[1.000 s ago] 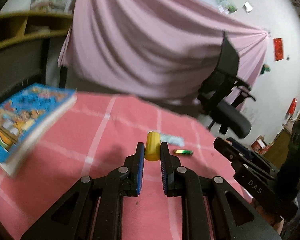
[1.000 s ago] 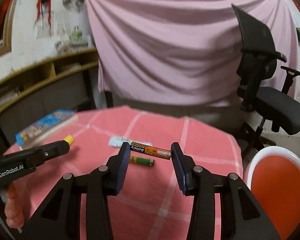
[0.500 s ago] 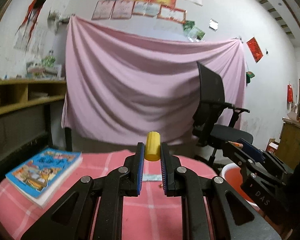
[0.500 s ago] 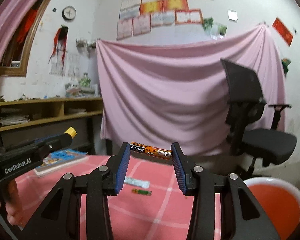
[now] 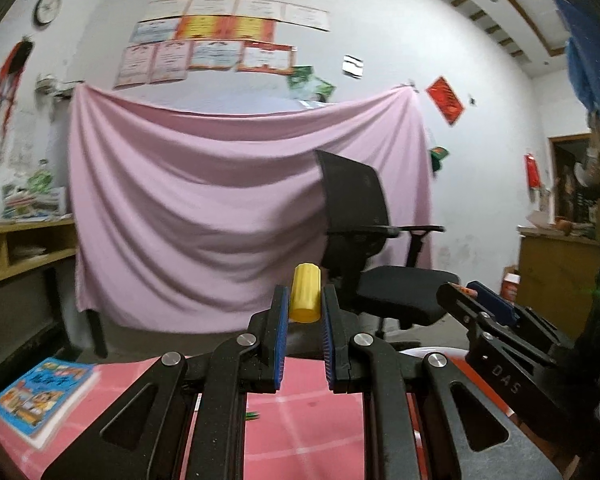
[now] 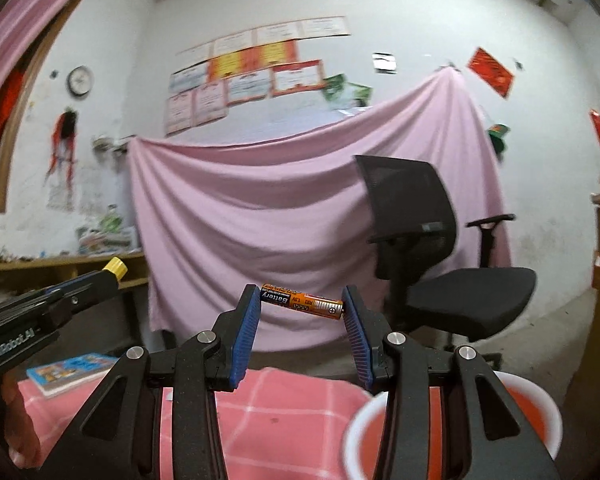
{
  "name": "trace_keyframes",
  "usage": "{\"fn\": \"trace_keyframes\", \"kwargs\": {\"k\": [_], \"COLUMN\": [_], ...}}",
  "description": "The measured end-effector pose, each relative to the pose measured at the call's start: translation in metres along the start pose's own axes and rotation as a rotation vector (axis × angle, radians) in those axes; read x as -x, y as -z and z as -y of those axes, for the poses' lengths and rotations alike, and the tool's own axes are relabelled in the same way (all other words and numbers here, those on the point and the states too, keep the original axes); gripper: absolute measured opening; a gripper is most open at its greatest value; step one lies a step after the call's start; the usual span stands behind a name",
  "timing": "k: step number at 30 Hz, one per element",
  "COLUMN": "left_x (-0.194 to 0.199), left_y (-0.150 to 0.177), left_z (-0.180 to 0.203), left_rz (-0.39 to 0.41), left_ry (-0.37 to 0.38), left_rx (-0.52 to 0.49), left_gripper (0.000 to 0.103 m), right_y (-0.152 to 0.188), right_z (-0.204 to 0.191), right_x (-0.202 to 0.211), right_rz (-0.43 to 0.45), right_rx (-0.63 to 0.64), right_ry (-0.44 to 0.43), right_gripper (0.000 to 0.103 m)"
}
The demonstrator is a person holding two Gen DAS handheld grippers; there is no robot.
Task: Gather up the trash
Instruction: 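Carry the yellow cap and orange battery over the bucket with both tools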
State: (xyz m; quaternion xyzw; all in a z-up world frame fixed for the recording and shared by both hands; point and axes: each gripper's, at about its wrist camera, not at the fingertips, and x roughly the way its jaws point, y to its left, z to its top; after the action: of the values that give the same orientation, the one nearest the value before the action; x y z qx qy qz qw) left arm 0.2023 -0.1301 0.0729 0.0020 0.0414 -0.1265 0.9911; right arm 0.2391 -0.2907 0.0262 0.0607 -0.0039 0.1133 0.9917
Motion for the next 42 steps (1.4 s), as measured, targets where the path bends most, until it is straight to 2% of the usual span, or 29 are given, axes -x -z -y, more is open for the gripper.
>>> {"fn": "trace_keyframes", "kwargs": {"k": [4, 11, 25, 30, 34, 42], "left_x": [-0.020, -0.052, -0.086, -0.102, -0.118, -0.133], "left_y": [-0.001, 0.001, 0.019, 0.028, 0.035, 0.040], "left_z": [0.032, 0.064, 0.094, 0.101, 0.103, 0.099], "left_rz": [-0.023, -0.089, -0.201, -0.294, -0.386, -0.488], "left_ry": [0.050, 0.111, 0.168, 0.198, 0.237, 0.274], "left_rx": [-0.026, -0.018, -0.029, -0.014, 0.039, 0.116], "left_gripper": [0.013, 0.013, 0.013, 0.013, 0.013, 0.013], "right_y": [-0.001, -0.001, 0.005, 0.011, 0.018, 0.026], "right_z": [0.028, 0.071, 0.106, 0.118, 0.127, 0.131], "right_x": [0.004, 0.005, -0.002, -0.006, -0.008, -0.014], "right_rz": [-0.012, -0.051, -0.139, -0.189, -0.223, -0.280], "right_rx": [-0.048, -0.155, -0.257, -0.307, -0.355, -0.381], "right_ry": [0.068, 0.153, 0.216, 0.227, 0.233, 0.229], "right_gripper": [0.040, 0.040, 0.040, 0.040, 0.041, 0.041]}}
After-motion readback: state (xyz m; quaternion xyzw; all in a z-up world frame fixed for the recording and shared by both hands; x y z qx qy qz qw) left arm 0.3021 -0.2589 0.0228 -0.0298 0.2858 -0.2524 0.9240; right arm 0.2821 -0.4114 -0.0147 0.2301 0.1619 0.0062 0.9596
